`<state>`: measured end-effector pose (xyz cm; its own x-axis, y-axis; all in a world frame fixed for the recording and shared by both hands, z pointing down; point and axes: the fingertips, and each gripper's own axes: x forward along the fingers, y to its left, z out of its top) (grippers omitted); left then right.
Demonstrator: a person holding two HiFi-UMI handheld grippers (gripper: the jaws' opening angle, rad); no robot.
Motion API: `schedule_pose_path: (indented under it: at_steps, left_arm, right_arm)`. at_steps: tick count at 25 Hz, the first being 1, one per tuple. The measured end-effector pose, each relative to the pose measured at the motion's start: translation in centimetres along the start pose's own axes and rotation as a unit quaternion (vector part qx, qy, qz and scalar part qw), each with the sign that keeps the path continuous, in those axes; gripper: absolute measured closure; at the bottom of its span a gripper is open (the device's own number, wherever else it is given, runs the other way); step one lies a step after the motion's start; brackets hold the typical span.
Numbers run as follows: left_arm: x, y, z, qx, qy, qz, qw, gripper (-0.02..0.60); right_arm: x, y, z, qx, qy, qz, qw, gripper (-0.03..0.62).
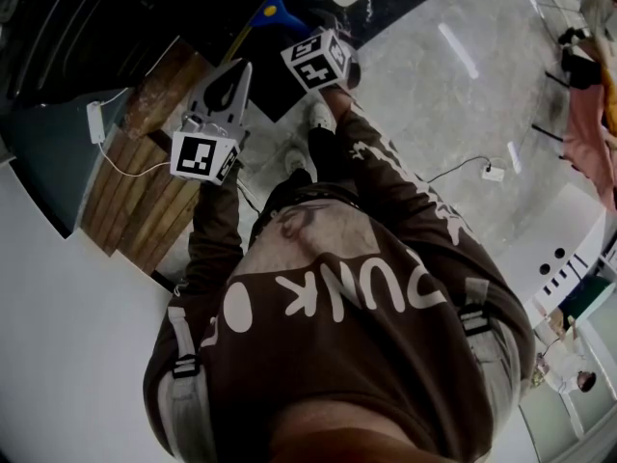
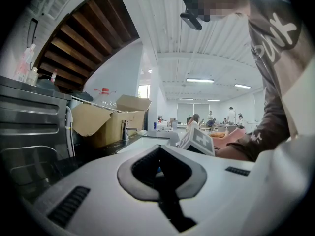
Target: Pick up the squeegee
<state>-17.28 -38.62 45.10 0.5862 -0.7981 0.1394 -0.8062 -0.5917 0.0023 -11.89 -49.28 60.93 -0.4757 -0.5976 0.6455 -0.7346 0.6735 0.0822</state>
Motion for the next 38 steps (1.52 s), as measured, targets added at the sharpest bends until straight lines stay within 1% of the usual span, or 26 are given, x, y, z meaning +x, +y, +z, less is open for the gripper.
schedule_pose_path:
  at_steps: [3, 7, 10, 16, 21, 30, 38]
  left_arm:
    - [0.1, -0.2, 0.0, 0.0, -0.001, 0.0, 1.0, 0.58]
    - [0.0, -0.3, 0.1, 0.001, -0.001, 0.001, 1.0, 0.58]
    - [-0.1, -0.3, 0.2, 0.001, -0.001, 0.002, 1.0, 0.58]
    - [-0.3, -0.3, 0.4, 0.002, -0.003, 0.004, 1.0, 0.58]
    - [-0.5, -0.6, 0.6, 0.004, -0.004, 0.002, 1.0, 0.58]
    - [-1.2, -1.1, 1.3, 0.013, -0.01, 0.003, 0.9999, 0.58]
    - [-1.8, -1.7, 2.1, 0.02, -0.015, 0.001, 0.9997, 0.58]
  right_arm:
    - [0.0, 0.3, -0.1, -0.009, 0.003, 0.004, 1.0, 0.38]
    - [0.0, 0.8, -0.1, -0.025, 0.006, 0.011, 1.0, 0.422]
    - [0.0, 1.1, 0.0, -0.033, 0.005, 0.007, 0.999, 0.444]
    - [-0.4, 1.2, 0.1, -0.018, -0.008, -0.004, 1.0, 0.447]
    - [-1.1, 1.5, 0.1, -0.005, -0.018, -0.001, 1.0, 0.447]
    - [-2.8, 1.5, 1.4, -0.006, -0.053, -0.007, 0.999, 0.447]
    - [-5.7, 1.4, 3.8, -0.016, -0.089, -0.016, 0.996, 0.447]
